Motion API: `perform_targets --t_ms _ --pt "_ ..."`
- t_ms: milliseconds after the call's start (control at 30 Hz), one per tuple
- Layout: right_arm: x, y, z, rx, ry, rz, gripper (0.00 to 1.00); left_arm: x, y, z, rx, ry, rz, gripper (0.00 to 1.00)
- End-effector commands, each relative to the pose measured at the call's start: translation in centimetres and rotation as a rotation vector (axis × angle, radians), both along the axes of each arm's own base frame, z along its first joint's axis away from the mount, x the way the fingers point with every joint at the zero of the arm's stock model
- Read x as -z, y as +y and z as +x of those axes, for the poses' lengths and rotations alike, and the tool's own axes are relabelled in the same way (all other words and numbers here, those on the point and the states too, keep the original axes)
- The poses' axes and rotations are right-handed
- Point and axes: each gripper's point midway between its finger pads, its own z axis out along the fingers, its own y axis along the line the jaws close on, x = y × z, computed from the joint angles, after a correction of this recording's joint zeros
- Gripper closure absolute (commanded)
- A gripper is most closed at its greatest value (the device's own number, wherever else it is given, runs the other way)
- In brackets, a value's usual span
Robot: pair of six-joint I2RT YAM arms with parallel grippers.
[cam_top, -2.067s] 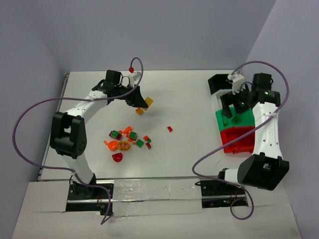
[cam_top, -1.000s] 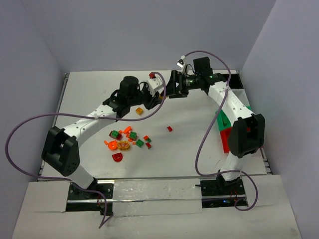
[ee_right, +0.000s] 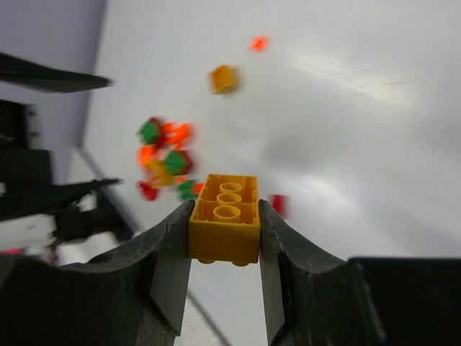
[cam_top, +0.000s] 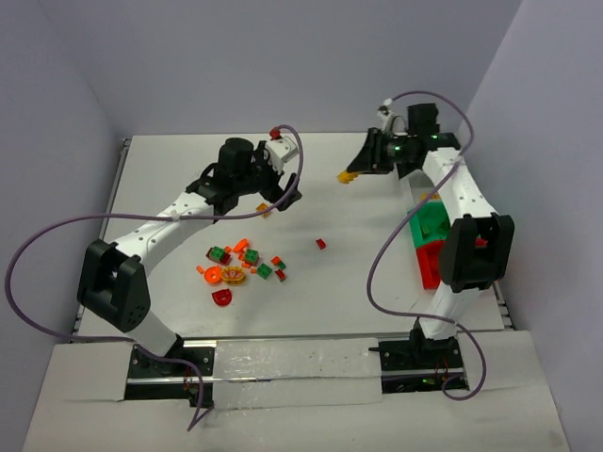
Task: Sort the legos into containers by color
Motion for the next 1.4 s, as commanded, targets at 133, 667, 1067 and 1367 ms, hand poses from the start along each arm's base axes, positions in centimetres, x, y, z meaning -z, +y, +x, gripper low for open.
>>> perform_targets --t_ms 133,667,1067,1367 --pt "-0.9 -19.1 3.5 0.37 -0.171 -0.444 1.0 -0.6 2.1 0.9 -0.1 0.025 0.022 0.01" --pt "6.6 -29.3 7.0 0.498 -0.028 -0.747 1.0 5.4 7.7 5.7 -0.346 0.296 0.158 0.01" --pt "10.2 -29.9 6.9 0.484 0.049 -0.783 0.31 10.9 10.8 5.1 -0.417 0.376 0.347 0.01" --pt "7.1 -27.7 7.2 0.483 -0.01 -0.728 0.08 13.9 10.8 6.2 -0.409 0.398 0.413 0.04"
